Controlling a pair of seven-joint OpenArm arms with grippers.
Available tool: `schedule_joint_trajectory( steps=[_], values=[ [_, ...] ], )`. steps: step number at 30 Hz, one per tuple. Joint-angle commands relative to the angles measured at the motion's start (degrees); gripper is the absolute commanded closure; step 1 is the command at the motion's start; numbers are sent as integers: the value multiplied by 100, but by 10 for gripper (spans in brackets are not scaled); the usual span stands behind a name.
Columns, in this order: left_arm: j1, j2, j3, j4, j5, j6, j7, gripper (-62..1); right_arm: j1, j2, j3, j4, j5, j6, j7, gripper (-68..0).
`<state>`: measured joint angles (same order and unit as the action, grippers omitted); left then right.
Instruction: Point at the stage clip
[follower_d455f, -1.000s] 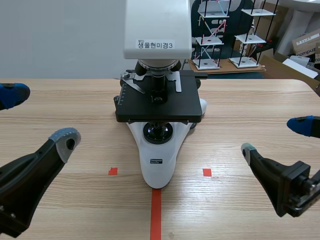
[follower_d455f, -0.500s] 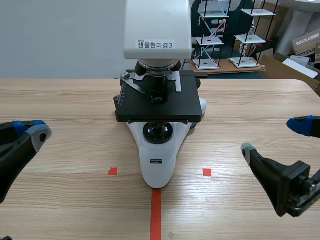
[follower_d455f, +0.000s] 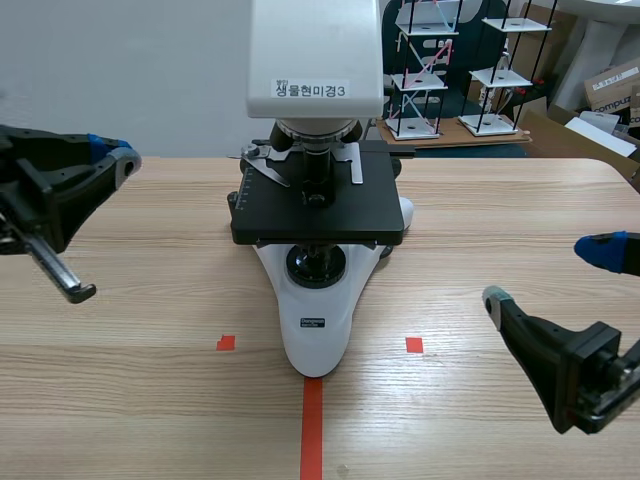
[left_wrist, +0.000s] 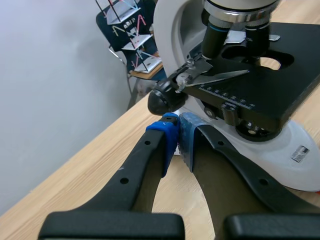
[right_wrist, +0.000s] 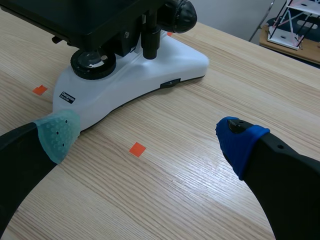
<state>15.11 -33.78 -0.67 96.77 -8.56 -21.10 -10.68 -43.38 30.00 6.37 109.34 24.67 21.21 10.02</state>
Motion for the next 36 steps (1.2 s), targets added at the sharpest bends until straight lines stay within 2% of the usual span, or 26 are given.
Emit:
schedule_joint_trajectory(
  steps=[1, 9, 17, 26, 33, 36],
  values=[
    [-190, 2, 133, -138, 0, -4, 15, -15, 37, 46, 70, 96, 42, -17, 81, -591],
    [-1329, -55, 968, -896, 9, -114, 68, -15, 37, 46, 70, 96, 44, -17, 85, -591],
    [-1956, -55, 1440, -1163, 9, -140, 94, -15, 37, 46, 70, 96, 39, -17, 162, -591],
    [-2218, -55, 1676, -1169, 9, -184, 131, -15, 37, 46, 70, 96, 39, -17, 195, -591],
    [-2295, -55, 1685, -1169, 9, -490, 131, -15, 37, 46, 70, 96, 37, -17, 192, -591],
    [-2291, -55, 1685, -1169, 7, -518, 133, -15, 37, 46, 70, 96, 37, -17, 192, -591]
  ],
)
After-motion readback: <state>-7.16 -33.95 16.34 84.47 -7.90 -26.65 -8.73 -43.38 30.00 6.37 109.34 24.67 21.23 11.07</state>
